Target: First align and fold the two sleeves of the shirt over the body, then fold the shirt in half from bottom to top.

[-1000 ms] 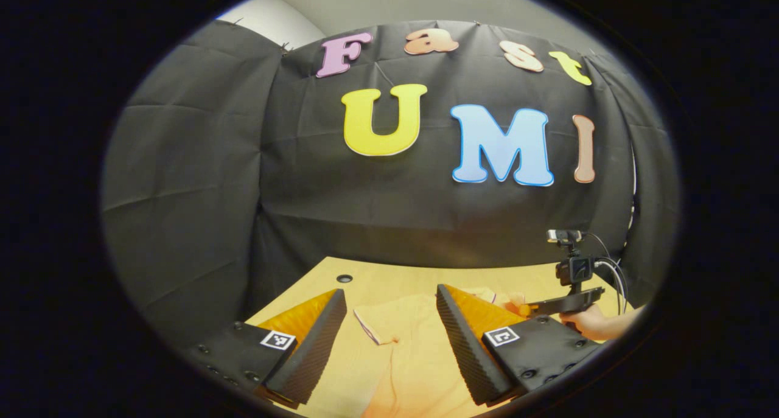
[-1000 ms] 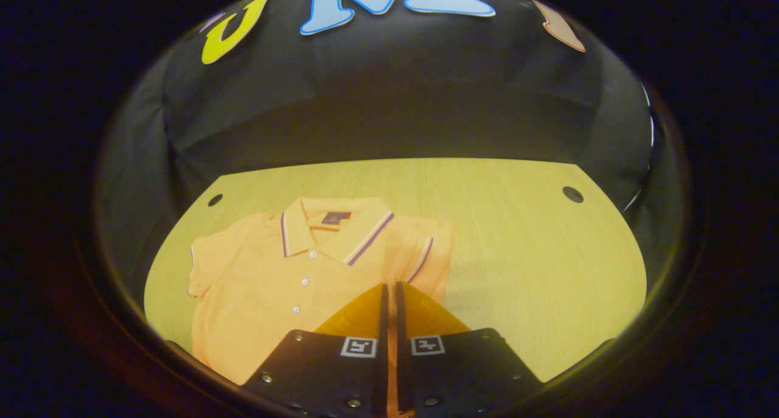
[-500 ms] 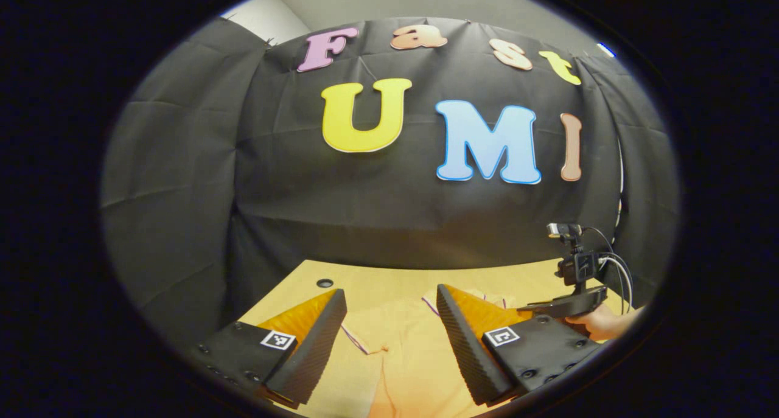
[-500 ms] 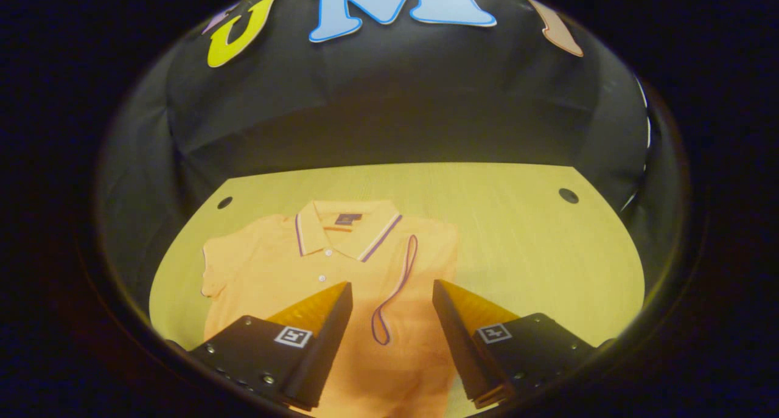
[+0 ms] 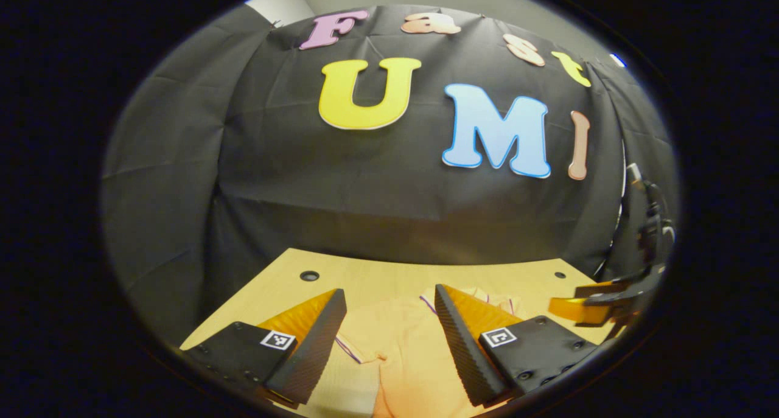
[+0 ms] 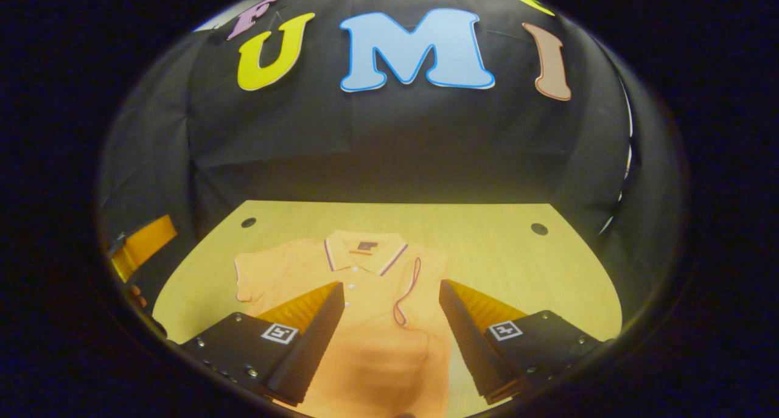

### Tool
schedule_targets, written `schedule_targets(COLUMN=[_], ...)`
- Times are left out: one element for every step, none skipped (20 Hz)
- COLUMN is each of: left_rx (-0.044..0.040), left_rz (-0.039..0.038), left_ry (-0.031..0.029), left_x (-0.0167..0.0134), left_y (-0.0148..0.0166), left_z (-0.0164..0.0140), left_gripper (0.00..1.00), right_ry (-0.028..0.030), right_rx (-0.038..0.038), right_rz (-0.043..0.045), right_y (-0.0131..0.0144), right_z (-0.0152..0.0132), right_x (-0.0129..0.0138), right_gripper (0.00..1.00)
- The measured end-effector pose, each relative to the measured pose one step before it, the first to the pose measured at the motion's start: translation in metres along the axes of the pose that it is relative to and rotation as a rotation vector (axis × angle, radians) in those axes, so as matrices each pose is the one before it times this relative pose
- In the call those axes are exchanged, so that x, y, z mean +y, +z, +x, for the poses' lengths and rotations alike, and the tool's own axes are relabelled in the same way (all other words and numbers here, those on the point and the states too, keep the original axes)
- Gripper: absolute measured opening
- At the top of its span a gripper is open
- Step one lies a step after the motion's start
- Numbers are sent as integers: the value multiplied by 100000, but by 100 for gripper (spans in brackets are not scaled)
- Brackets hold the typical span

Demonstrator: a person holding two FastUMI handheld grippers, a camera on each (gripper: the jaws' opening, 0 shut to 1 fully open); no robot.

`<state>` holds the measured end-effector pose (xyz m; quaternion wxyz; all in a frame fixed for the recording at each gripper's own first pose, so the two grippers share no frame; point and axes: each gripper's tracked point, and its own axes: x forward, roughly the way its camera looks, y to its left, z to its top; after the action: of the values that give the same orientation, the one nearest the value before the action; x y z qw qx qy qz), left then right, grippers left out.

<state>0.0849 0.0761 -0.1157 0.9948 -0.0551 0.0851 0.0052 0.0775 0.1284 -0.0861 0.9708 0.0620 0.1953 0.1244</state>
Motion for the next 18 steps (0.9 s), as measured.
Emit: schedule_targets(left_rx=[837, 1113, 1247, 1312, 1819, 2101, 1841, 2109, 2497, 2944, 2814, 2465, 2161, 1389, 1473, 965, 1133, 1623], left_rz=[10, -38, -536, -988, -678, -106, 19, -271, -579, -808, -625, -155, 408, 213, 85, -42, -23, -30], left_ry=[841, 769, 869, 691, 1105, 1964, 1975, 1497, 867, 729, 1031, 1457, 1788, 1581, 1071, 1480, 1146, 1462], left_x=[690, 626, 557, 524, 618, 767, 667, 633, 353, 395, 283, 310, 362, 438, 364, 552, 327, 446], left_y=[-490, -672, -657, -703, -874, -1058, -1015, -1126, -1010, -1111, -1084, -1009, -891, -723, -562, -322, -268, -425], left_z=[1141, 1140, 1049, 1245, 1328, 1261, 1273, 1215, 1006, 1191, 1103, 1021, 884, 915, 610, 552, 505, 413], left_gripper=[95, 95, 94, 94, 94, 94, 94, 94, 94, 94, 95, 94, 94, 94, 94, 95, 94, 94], right_ry=[-944, -857, -912, -876, -354, -76, -36, -538, -385, -273, 337, -506, -838, -605, -146, 775, 802, 589], right_rx=[-1450, -1456, -831, -744, -680, -244, -275, -303, -249, -145, 937, 1072, 431, 83, -20, -218, -69, 660], right_rz=[-392, -957, -1159, -77, 1111, 1332, 1618, 1350, 1407, 1453, 596, -333, -835, -844, -63, 255, 388, -140], right_y=[262, 317, -95, 32, 21, -44, -175, -39, -105, -34, -425, -335, -155, 45, -146, 2, 6, -159], right_z=[-1095, -1072, -1209, -1100, -1131, -929, -1052, -843, -796, -741, -542, -586, -446, -283, -332, -165, -55, -72], right_x=[82, 286, 294, 177, 401, 262, 136, -15, -67, -88, -65, -210, -431, -284, 16, 97, 172, 75], right_gripper=[98, 94, 94, 97, 98, 98, 98, 98, 98, 98, 97, 97, 97, 97, 97, 97, 97, 98])
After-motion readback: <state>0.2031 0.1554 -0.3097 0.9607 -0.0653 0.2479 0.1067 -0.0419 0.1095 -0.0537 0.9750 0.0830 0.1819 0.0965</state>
